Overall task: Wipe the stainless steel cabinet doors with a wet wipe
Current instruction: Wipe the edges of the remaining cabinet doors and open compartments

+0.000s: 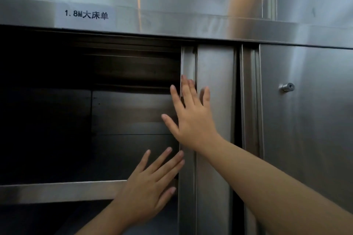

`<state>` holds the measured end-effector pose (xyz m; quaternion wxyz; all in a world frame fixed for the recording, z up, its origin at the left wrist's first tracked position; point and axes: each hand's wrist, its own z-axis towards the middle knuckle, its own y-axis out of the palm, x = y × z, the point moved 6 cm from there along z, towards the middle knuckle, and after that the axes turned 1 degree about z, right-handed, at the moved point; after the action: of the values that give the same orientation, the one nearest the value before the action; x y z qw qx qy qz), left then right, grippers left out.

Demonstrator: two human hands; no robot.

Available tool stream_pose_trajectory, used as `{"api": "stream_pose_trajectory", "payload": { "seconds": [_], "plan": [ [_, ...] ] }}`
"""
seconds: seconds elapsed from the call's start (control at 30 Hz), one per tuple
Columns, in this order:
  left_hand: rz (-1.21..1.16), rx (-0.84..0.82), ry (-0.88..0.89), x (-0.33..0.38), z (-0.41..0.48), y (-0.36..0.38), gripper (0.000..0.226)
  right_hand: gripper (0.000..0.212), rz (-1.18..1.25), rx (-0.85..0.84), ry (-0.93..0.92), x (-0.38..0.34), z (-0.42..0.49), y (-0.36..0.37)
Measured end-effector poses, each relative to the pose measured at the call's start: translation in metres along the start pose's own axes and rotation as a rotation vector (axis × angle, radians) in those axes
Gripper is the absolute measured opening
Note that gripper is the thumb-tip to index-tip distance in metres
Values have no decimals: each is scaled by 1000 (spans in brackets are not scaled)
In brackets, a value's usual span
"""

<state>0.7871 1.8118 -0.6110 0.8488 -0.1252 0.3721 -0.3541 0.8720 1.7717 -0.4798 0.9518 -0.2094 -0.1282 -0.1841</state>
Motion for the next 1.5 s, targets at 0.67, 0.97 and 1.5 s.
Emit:
{"api": "stream_pose_trajectory", "payload": {
  "seconds": [0.67, 0.97, 1.5],
  "plan": [
    [-139, -157, 7, 69, -92, 61, 56, 69, -76, 38, -93, -45, -115, 38],
    [-164, -194, -7, 100, -138, 93, 52, 68, -45, 59, -97, -60, -155, 57],
    [-190, -249, -12, 140, -186, 130, 53, 68, -115, 61, -84, -85, -224, 88]
  ]
}}
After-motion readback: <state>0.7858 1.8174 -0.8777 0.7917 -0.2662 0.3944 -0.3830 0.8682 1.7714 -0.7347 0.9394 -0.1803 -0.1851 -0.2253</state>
